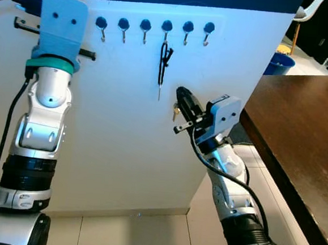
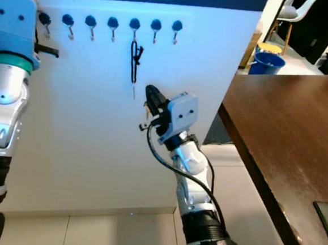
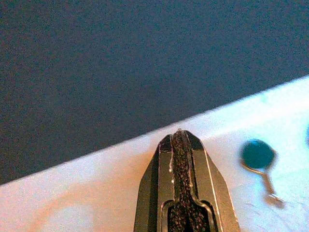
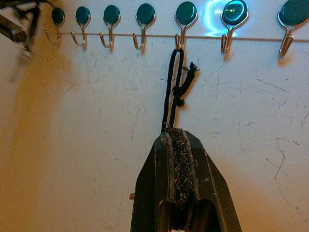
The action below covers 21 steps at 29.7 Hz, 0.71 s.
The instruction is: Hang keys on a hook
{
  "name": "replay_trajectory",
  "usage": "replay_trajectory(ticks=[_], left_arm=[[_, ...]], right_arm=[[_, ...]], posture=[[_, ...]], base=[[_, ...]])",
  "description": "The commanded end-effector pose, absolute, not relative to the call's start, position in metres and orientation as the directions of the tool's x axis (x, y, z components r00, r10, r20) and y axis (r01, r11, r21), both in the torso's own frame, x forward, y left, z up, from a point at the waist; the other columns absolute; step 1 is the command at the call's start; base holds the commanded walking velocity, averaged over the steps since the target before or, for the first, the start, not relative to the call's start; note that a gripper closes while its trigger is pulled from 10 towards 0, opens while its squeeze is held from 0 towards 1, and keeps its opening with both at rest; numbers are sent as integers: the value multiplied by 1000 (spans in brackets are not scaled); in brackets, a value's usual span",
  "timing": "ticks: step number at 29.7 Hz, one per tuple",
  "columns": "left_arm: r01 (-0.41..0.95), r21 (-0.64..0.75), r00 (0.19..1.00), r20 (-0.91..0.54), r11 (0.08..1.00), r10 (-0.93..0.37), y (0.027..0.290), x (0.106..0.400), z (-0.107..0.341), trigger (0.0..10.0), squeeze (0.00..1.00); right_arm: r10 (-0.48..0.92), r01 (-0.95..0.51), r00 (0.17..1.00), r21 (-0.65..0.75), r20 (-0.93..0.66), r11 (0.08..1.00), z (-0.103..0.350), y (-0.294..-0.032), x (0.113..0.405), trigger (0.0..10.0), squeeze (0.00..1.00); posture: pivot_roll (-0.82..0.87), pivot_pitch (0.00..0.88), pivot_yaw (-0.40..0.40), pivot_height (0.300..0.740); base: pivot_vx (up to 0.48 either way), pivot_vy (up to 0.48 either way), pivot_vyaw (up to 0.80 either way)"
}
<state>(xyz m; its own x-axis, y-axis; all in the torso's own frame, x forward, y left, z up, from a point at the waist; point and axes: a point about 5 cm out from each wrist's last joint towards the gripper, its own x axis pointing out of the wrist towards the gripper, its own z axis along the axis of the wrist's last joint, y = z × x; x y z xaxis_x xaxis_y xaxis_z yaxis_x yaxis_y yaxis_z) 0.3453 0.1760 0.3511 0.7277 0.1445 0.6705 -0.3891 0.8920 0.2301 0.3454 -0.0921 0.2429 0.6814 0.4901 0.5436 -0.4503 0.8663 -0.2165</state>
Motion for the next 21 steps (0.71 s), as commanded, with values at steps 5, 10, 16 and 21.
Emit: replay_trajectory(ticks=[5,10,16,21], left_arm=[[-371,238,735,665,898,127,173,348,350,10000,0],[-373,243,738,662,896,128,174,349,350,10000,0],[-374,241,737,663,896,130,174,350,350,10000,0],[-374,236,733,668,897,130,174,350,352,10000,0]], right_arm=[[526,-479,669,-237,525,845,240,-88,344,10000,0],[619,-543,607,-309,498,781,244,-82,342,10000,0],[701,-609,544,-358,461,708,249,-79,338,10000,0],[709,-613,535,-366,460,700,251,-79,338,10000,0]], posture=[[124,101,110,740],[127,106,109,740],[125,107,109,740],[127,107,108,740]], base=[[0,0,0],[0,0,0],[0,0,0],[0,0,0]])
